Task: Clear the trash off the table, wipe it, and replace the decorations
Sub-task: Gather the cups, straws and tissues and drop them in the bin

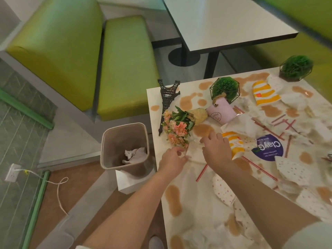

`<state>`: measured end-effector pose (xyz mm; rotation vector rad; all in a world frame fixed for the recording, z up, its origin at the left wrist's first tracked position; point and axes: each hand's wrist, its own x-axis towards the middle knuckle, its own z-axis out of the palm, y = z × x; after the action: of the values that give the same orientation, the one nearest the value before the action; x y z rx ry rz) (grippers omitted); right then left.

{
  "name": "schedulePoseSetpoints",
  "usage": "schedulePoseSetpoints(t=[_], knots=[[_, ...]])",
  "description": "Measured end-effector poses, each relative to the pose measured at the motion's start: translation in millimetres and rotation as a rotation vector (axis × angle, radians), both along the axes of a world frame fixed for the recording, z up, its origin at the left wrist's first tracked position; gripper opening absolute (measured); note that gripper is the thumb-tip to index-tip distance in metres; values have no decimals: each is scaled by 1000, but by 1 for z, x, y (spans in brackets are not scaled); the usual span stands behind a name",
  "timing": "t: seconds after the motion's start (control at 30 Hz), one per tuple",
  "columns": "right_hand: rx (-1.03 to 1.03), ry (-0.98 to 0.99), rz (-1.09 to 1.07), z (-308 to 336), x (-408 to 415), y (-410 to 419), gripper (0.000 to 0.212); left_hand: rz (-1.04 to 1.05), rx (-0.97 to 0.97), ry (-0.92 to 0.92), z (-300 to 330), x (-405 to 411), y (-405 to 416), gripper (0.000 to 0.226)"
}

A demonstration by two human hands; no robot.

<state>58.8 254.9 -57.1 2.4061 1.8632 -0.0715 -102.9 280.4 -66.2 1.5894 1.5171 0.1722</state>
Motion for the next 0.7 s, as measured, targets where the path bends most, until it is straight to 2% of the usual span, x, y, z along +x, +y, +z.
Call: schedulePoseSetpoints(t=[0.13, 0.27, 0.4, 0.53, 0.7], knots=[[56, 41, 40, 0, 4, -7, 28, 60, 12, -44, 0, 7, -7, 45], [225, 268, 28, 5, 9, -19, 19, 137, 46, -80, 3, 17, -15, 51], [323, 503, -41, 12, 9, -34, 17, 331, -107, -359, 16, 28, -27, 50], [300, 544, -47, 12, 10, -47, 16, 453, -155, -490, 22, 31, -39, 48], [207, 509, 42, 19, 14, -53, 25, 488, -81, -405, 24, 16, -46, 45]])
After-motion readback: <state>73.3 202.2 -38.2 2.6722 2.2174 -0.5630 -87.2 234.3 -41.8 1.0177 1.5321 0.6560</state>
